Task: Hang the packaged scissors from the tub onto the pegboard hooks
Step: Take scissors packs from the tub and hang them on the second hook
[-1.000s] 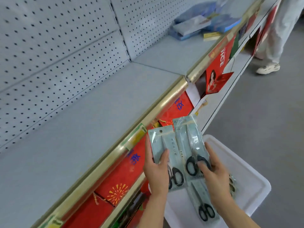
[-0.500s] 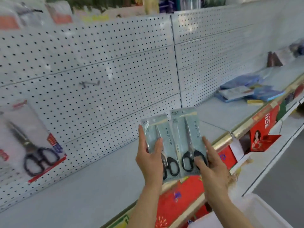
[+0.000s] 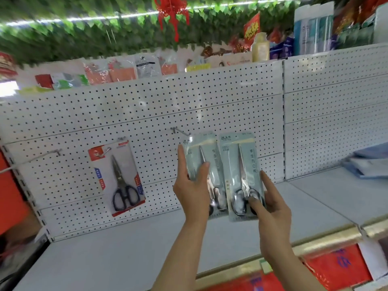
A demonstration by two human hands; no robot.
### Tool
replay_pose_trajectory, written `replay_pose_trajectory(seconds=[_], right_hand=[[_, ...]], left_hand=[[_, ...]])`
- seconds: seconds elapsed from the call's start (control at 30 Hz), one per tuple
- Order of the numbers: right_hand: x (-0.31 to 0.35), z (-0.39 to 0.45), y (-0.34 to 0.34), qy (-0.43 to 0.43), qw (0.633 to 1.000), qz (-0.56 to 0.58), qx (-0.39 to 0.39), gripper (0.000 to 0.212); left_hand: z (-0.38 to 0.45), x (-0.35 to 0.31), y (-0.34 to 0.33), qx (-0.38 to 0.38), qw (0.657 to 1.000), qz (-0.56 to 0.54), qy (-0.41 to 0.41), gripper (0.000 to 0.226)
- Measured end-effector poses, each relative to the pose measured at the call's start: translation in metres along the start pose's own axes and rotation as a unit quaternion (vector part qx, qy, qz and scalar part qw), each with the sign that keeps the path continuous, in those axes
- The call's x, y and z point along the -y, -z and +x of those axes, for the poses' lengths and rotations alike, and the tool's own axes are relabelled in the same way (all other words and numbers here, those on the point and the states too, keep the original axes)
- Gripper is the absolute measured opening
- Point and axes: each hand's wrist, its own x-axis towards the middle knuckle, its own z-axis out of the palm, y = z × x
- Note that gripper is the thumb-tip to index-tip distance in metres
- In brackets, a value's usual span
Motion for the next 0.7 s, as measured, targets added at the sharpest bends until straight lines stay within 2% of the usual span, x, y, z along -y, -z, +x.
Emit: replay_pose_trajectory(seconds=[0.27,0.7], right_hand=[[0.006,0.008,-0.005,-0.007,0.999,0.018,0.027,0.061],[-0.009,0.012,-0.006,-0.016,0.998,0.025,0.052,0.062]], left_hand=[[0.044,0.001,-0.007,-0.023,0.999,0.018,0.017,0.075],[0.047,0.029,-0.014,-0.038,0.997,0.068,0.01,0.076]])
